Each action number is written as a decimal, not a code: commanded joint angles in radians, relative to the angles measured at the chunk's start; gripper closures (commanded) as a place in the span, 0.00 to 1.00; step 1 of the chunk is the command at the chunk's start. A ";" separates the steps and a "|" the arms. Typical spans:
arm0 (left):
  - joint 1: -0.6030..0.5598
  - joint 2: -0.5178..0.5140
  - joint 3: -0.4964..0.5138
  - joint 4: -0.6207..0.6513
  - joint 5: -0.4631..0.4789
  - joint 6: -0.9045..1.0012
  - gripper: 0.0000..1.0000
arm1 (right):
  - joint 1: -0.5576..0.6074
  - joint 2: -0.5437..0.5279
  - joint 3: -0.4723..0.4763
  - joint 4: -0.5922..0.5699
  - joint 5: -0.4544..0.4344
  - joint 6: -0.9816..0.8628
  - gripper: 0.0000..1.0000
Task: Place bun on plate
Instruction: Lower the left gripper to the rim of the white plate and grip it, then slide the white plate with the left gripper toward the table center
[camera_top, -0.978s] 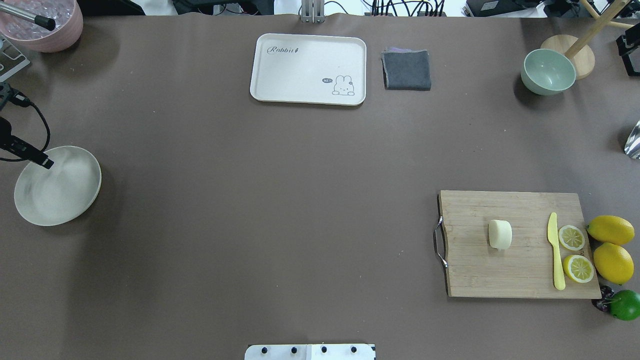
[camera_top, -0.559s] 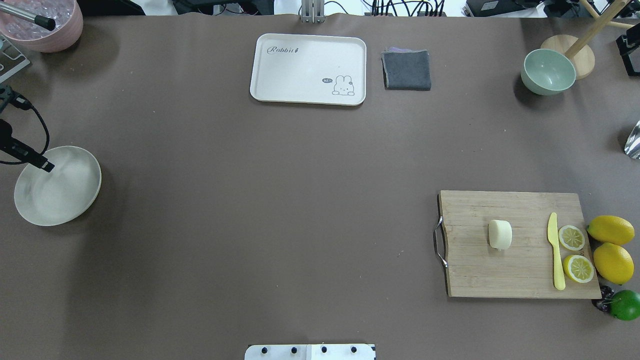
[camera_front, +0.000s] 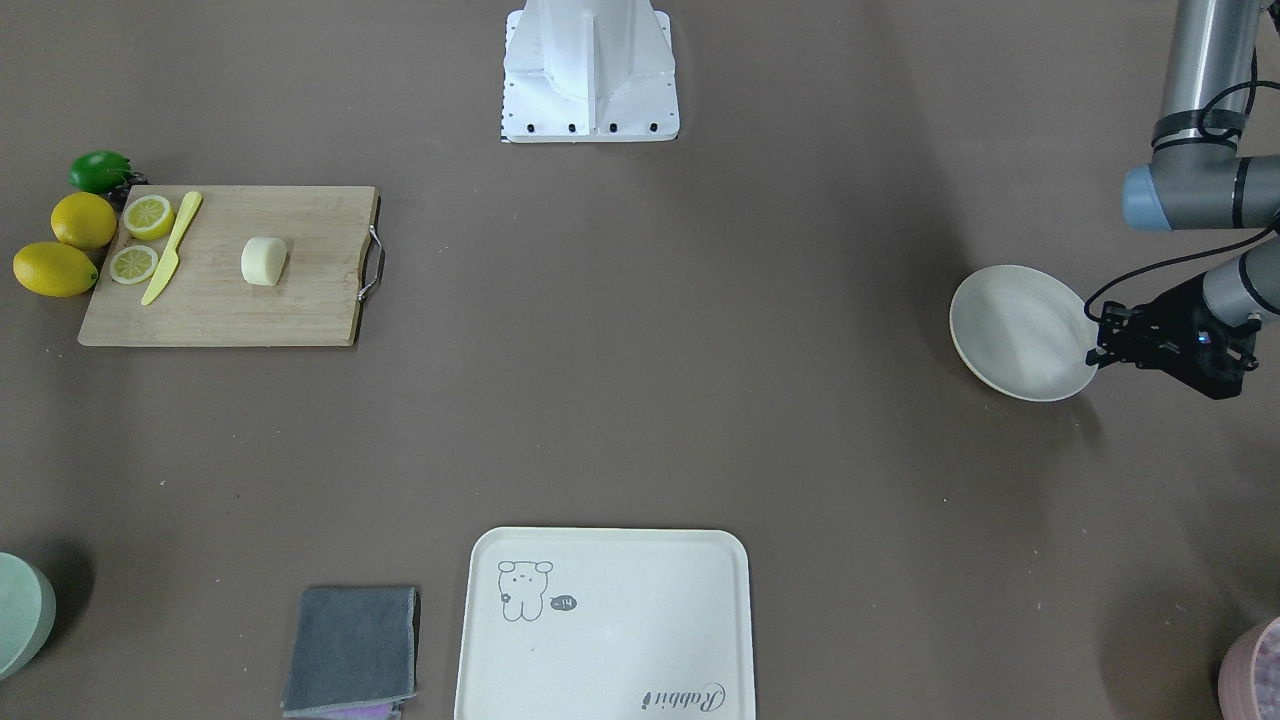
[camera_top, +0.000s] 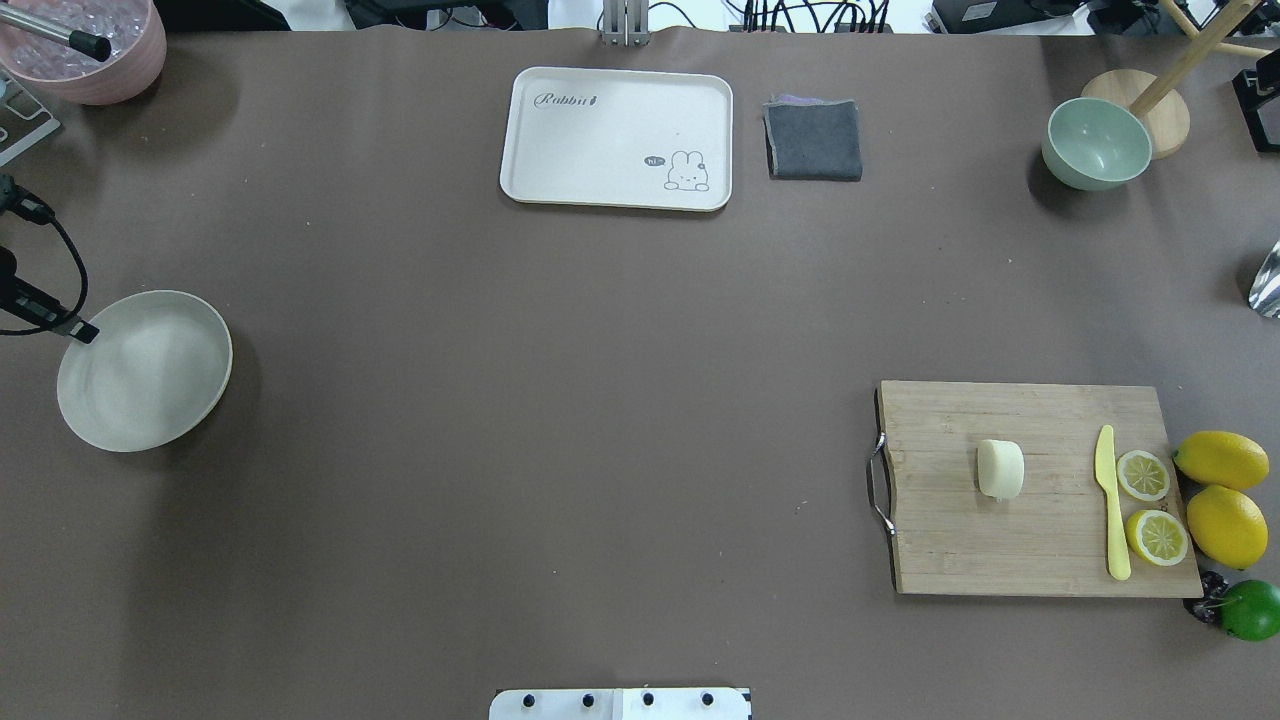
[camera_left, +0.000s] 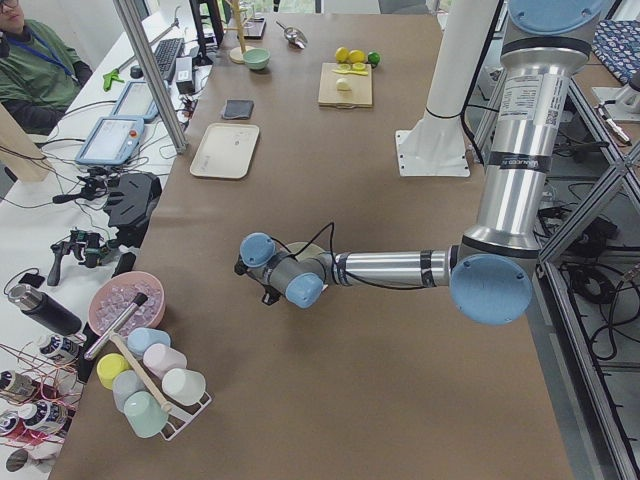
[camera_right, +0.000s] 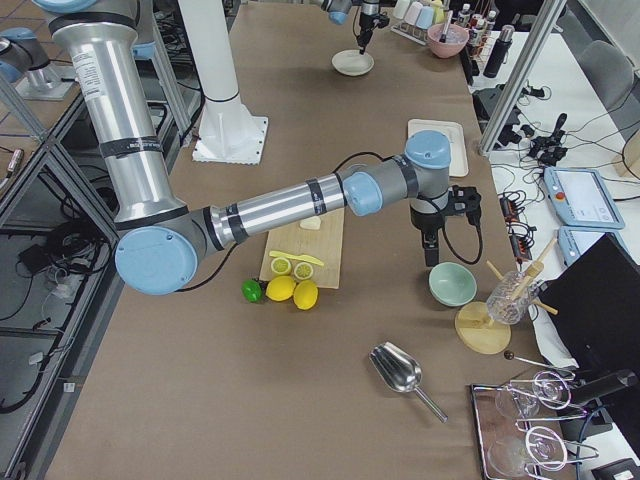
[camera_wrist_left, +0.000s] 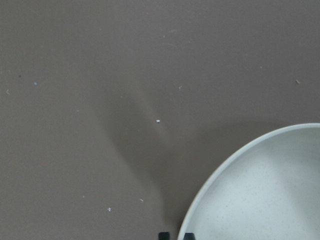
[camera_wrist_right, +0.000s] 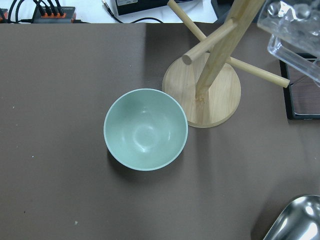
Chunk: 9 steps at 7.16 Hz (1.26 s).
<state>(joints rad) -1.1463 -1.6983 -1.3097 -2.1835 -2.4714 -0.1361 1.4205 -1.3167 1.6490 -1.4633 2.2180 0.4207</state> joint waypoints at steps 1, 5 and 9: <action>-0.056 -0.032 -0.032 0.007 -0.139 -0.062 1.00 | 0.000 0.002 -0.008 0.000 0.002 0.000 0.00; -0.038 -0.225 -0.058 -0.018 -0.138 -0.344 1.00 | -0.006 0.008 -0.021 -0.006 0.011 0.001 0.00; 0.196 -0.385 -0.146 -0.019 0.111 -0.633 1.00 | -0.008 0.001 -0.029 -0.005 0.011 -0.002 0.00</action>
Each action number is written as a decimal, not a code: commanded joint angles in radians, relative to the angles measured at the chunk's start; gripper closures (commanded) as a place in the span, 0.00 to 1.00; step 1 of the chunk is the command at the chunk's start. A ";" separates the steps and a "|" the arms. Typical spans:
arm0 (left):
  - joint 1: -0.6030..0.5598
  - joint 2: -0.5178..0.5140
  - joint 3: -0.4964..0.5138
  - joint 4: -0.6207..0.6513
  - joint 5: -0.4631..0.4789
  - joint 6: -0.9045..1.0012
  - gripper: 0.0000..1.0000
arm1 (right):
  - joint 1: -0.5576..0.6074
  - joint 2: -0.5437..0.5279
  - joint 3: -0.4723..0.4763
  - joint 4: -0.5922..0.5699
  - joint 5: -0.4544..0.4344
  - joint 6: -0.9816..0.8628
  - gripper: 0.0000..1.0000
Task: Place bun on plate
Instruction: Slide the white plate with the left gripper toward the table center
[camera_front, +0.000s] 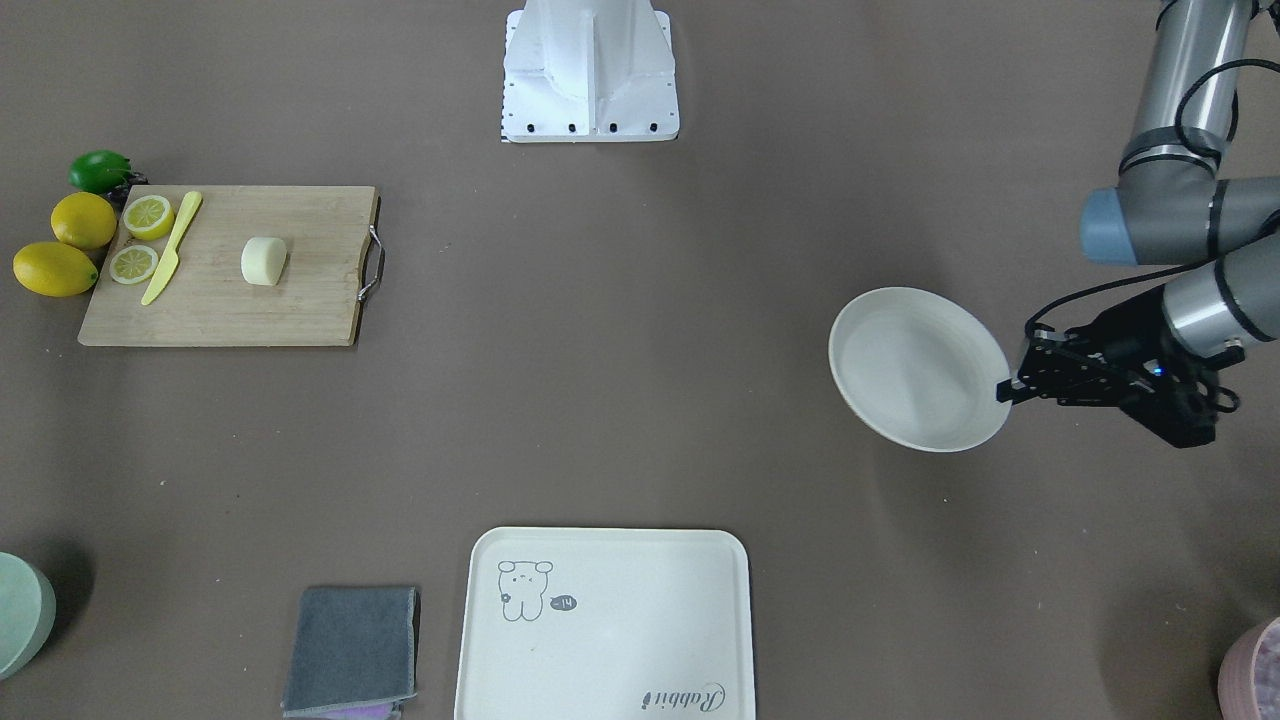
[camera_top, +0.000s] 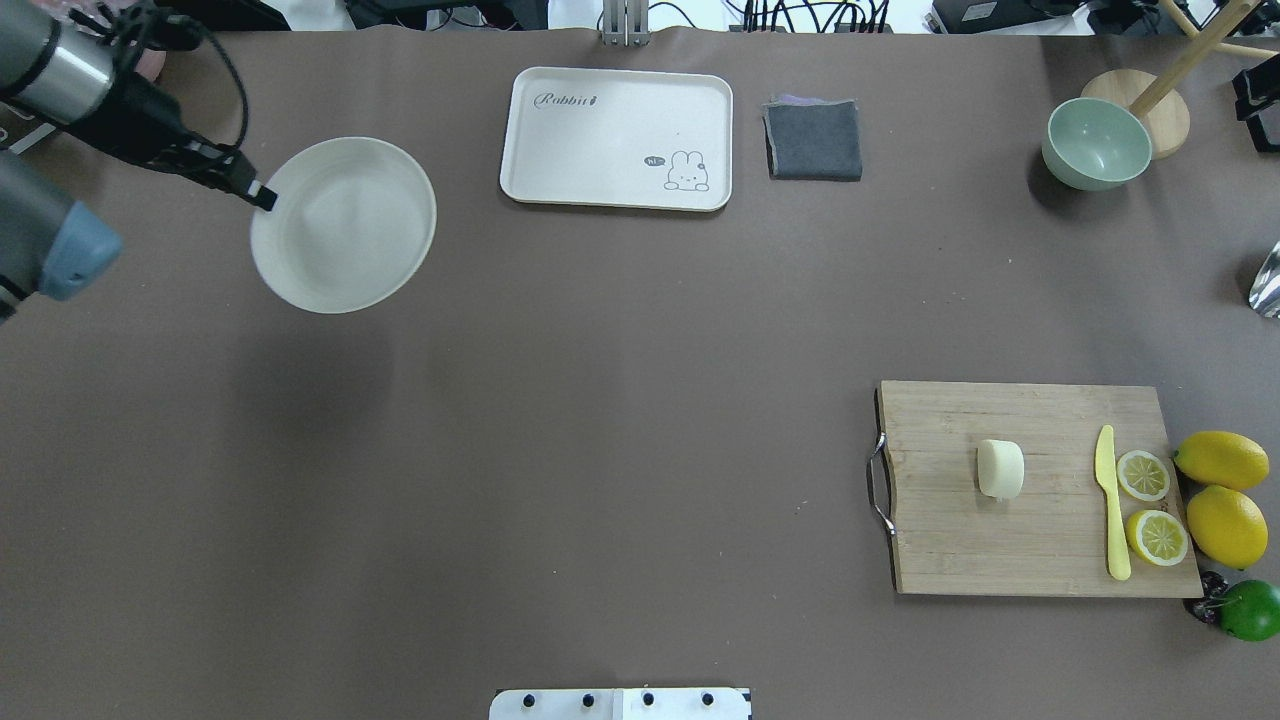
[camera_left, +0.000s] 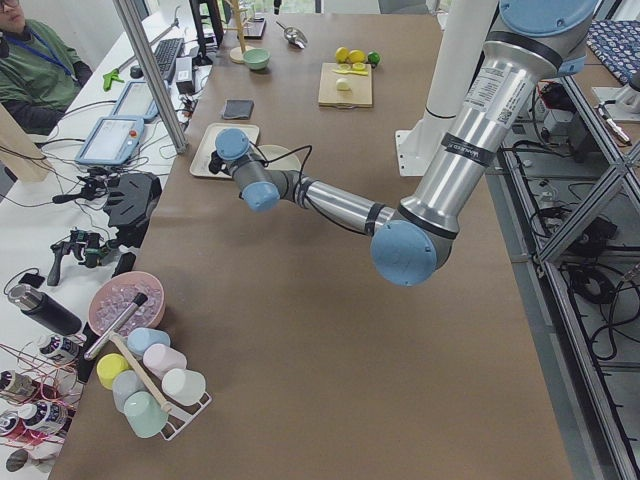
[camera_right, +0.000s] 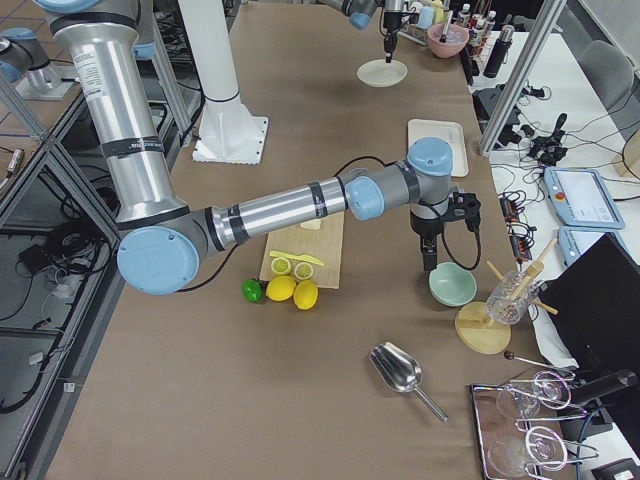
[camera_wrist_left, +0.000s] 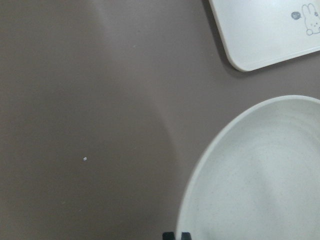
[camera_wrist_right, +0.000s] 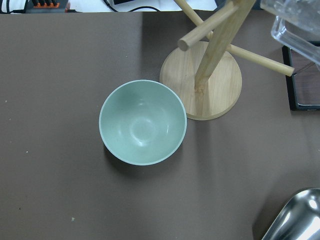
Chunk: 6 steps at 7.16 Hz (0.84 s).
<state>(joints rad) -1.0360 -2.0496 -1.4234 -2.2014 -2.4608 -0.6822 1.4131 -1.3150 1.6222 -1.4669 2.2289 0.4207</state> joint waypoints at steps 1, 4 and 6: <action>0.153 -0.050 -0.058 -0.001 0.179 -0.162 1.00 | 0.000 -0.001 -0.002 0.000 0.000 -0.002 0.00; 0.371 -0.069 -0.120 -0.003 0.409 -0.307 1.00 | -0.002 -0.001 -0.002 0.002 0.002 -0.002 0.00; 0.460 -0.076 -0.120 -0.042 0.488 -0.394 1.00 | -0.002 -0.001 -0.004 0.000 0.012 0.000 0.00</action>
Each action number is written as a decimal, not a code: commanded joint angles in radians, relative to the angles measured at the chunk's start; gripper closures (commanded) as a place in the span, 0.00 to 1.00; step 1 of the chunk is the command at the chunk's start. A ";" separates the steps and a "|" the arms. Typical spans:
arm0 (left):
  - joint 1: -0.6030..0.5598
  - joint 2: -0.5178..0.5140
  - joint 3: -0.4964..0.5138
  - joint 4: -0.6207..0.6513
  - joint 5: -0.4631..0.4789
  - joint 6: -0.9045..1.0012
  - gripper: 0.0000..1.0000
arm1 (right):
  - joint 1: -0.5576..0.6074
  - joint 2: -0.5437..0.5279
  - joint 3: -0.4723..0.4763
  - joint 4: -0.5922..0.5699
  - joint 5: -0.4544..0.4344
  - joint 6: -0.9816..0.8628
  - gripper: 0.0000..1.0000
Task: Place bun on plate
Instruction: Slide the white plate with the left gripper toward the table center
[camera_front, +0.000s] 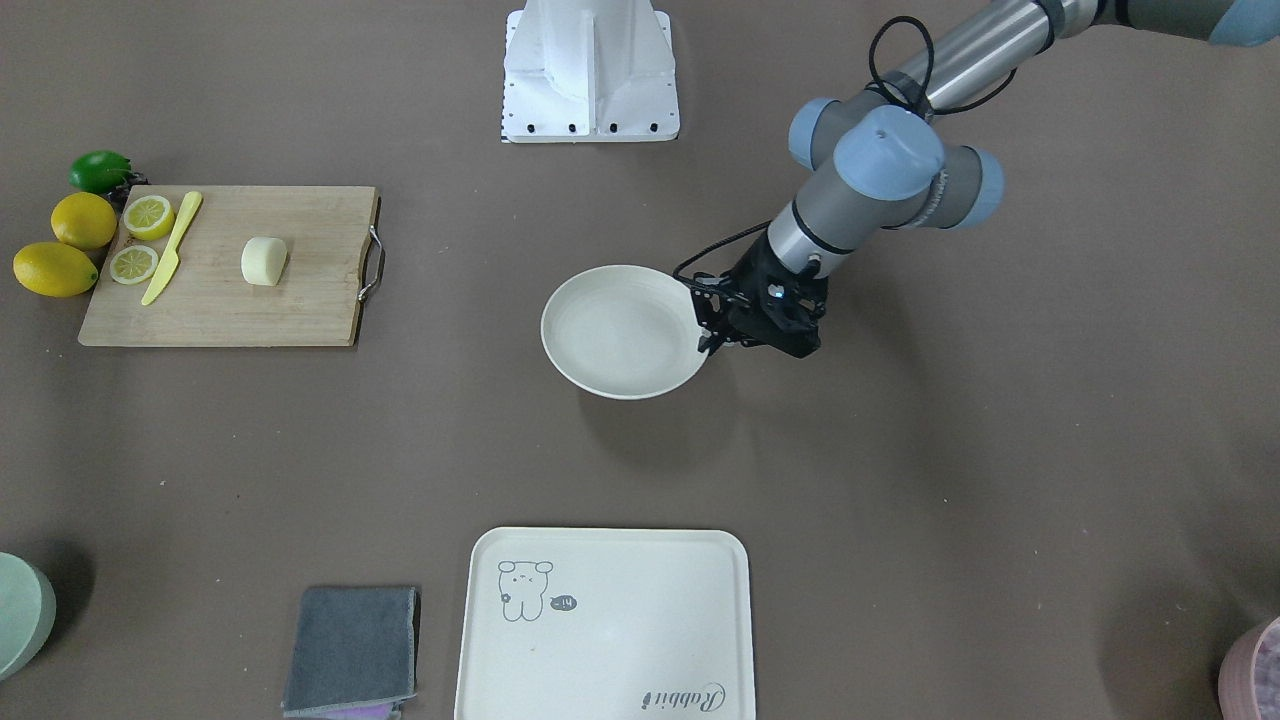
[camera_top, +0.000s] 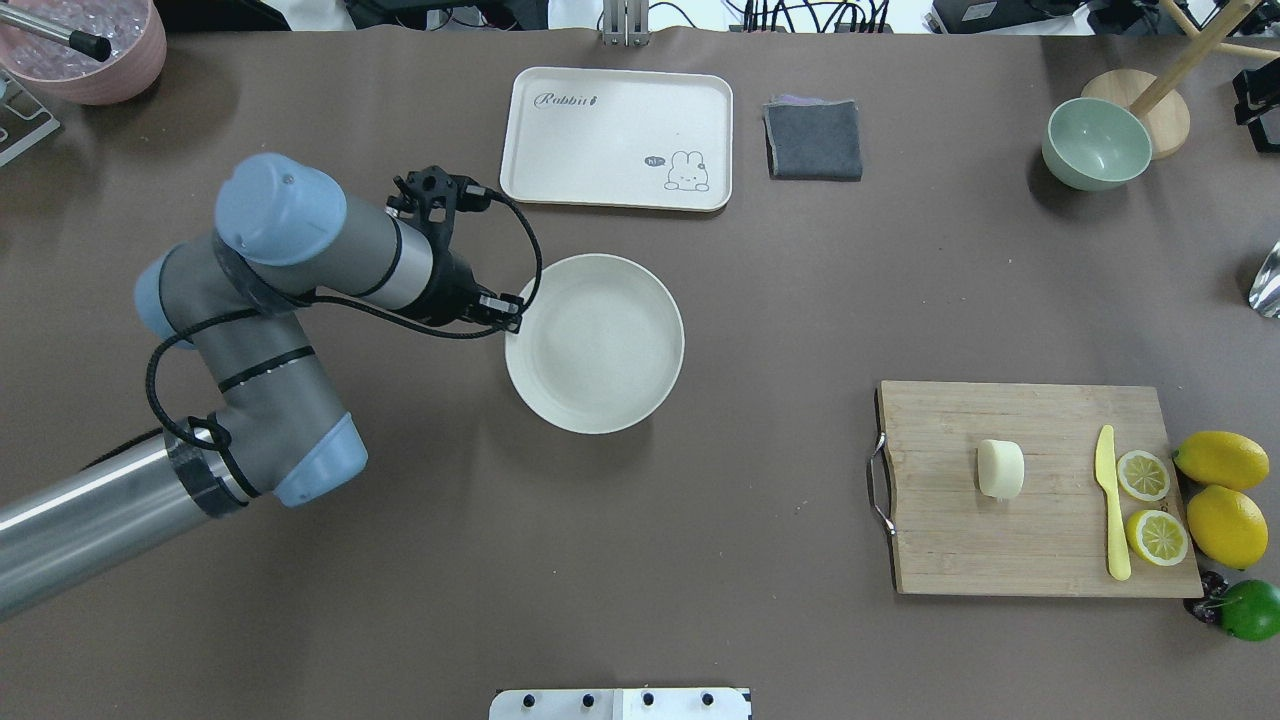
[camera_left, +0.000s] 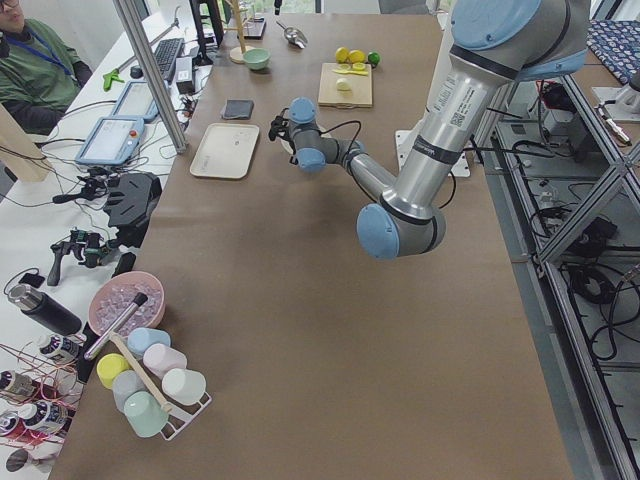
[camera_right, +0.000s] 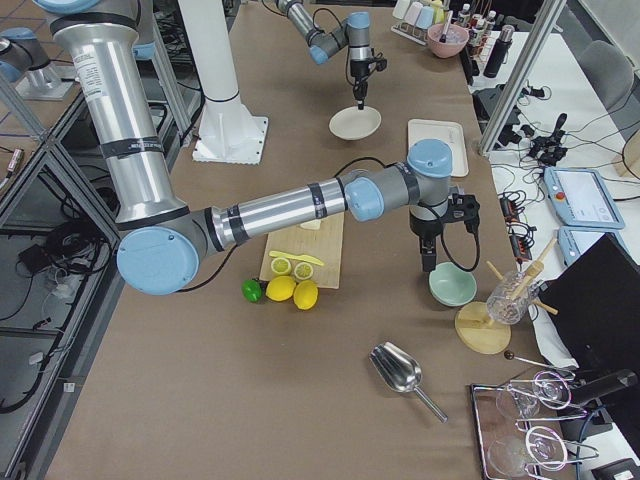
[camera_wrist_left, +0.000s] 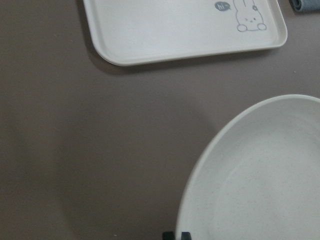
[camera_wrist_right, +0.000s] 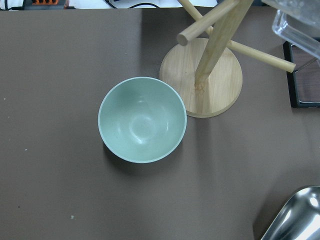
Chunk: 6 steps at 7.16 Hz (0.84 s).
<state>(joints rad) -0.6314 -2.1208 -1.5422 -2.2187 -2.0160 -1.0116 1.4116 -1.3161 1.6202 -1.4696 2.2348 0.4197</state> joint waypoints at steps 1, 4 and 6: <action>0.067 -0.008 -0.001 -0.042 0.043 -0.082 0.89 | 0.000 -0.002 0.004 0.005 0.008 0.001 0.00; 0.056 -0.007 -0.022 -0.045 0.043 -0.082 0.02 | 0.000 -0.006 -0.025 0.003 0.006 0.002 0.00; -0.009 -0.007 -0.032 -0.045 0.039 -0.085 0.02 | -0.012 -0.003 -0.029 0.005 0.006 0.016 0.00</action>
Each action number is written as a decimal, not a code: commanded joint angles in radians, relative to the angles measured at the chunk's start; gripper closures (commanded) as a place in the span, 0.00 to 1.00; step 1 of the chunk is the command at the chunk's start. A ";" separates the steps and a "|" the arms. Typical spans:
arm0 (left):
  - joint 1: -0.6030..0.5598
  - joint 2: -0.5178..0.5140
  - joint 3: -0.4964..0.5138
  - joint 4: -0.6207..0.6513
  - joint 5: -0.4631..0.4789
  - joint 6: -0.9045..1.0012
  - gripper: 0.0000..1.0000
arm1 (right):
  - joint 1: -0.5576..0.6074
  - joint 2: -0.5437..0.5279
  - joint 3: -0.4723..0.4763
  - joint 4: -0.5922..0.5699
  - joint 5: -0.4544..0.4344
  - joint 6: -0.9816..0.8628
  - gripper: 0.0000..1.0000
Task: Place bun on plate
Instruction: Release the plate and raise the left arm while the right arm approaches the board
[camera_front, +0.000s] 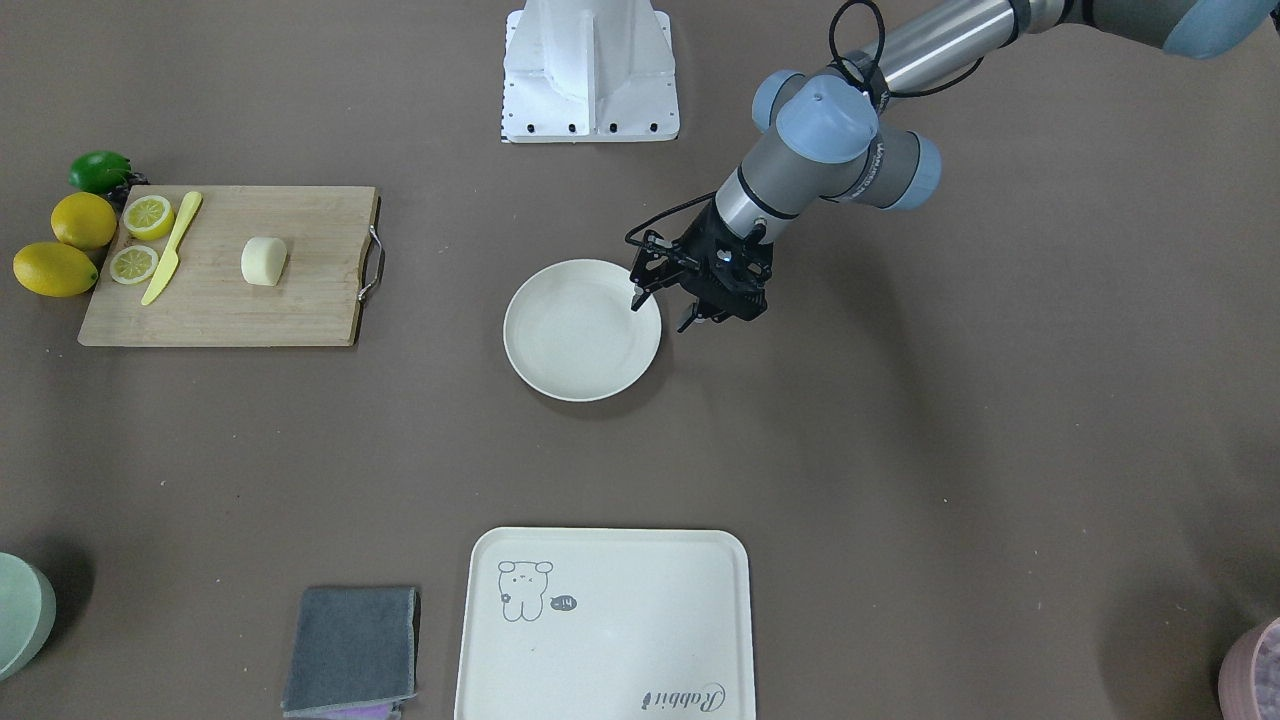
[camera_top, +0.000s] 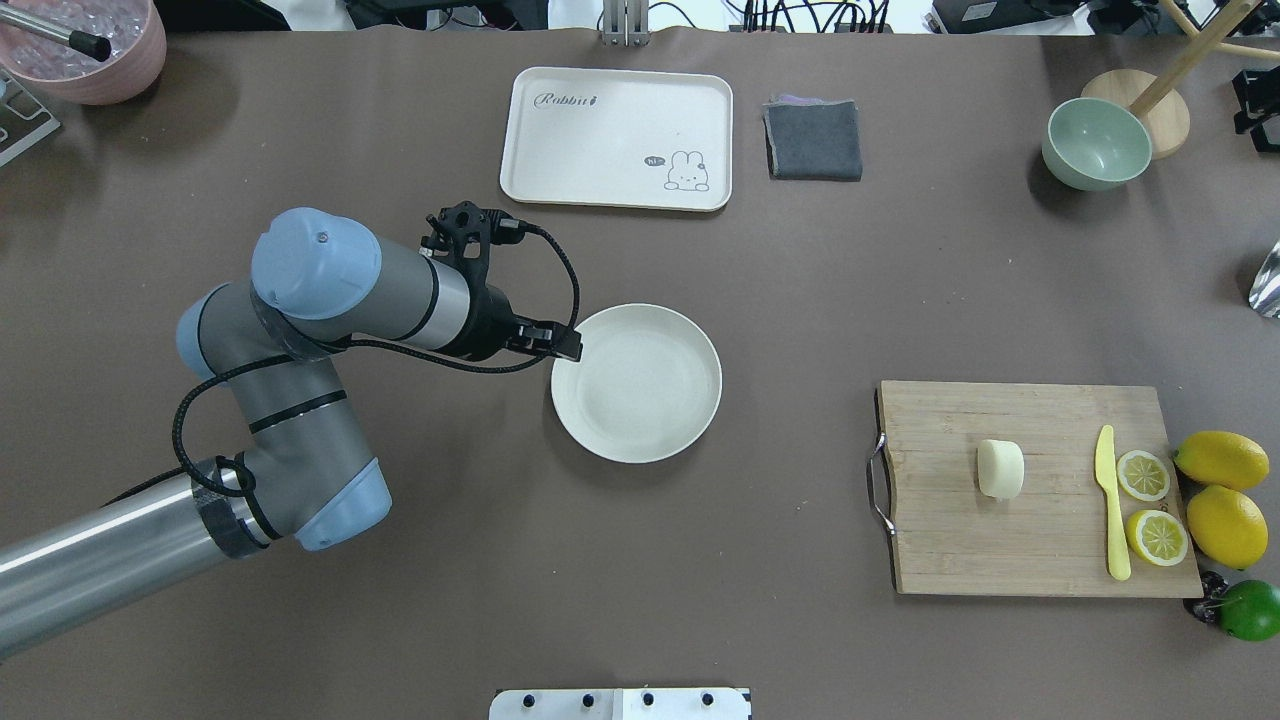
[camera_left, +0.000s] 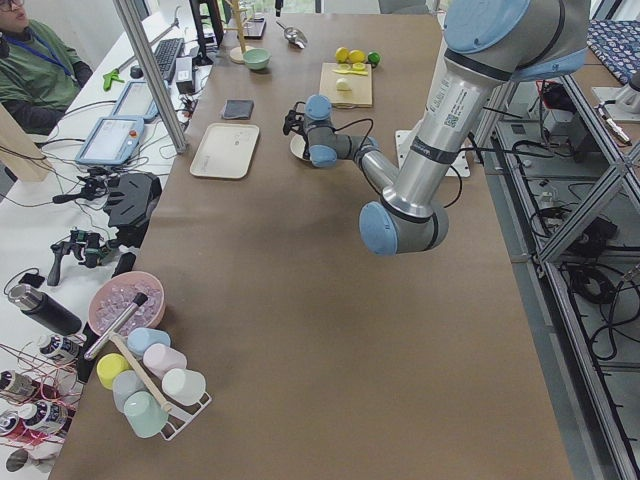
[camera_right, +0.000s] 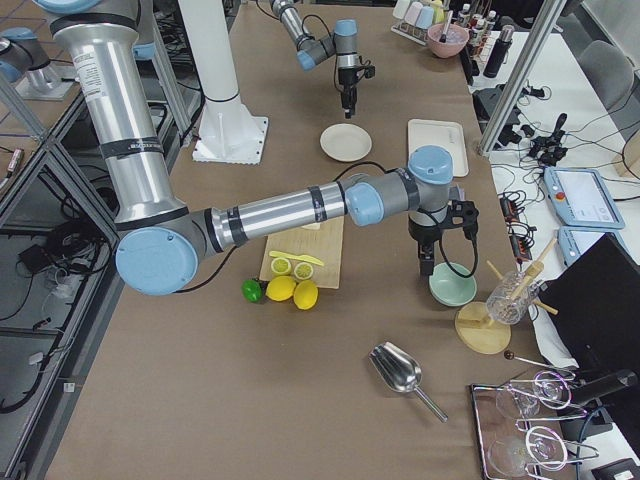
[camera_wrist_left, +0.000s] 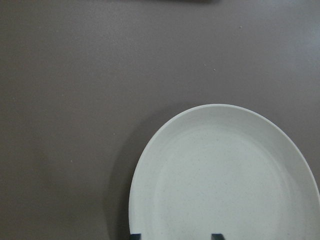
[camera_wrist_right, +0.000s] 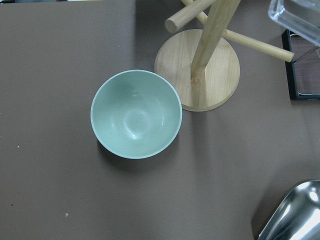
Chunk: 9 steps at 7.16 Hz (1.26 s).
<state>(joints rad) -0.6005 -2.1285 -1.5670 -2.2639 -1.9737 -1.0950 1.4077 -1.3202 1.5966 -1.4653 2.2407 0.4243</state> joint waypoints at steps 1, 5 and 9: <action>-0.103 0.013 -0.030 0.001 -0.011 0.003 0.02 | -0.045 0.024 -0.013 0.002 -0.001 0.014 0.00; -0.390 0.087 -0.013 0.074 -0.219 0.342 0.02 | -0.175 0.027 0.057 -0.003 0.004 0.188 0.00; -0.496 0.160 0.010 0.073 -0.243 0.426 0.02 | -0.330 -0.080 0.272 -0.006 0.105 0.336 0.00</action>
<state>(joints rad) -1.0753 -2.0051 -1.5470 -2.1832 -2.2126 -0.6752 1.1233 -1.3307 1.7687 -1.4730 2.3273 0.7071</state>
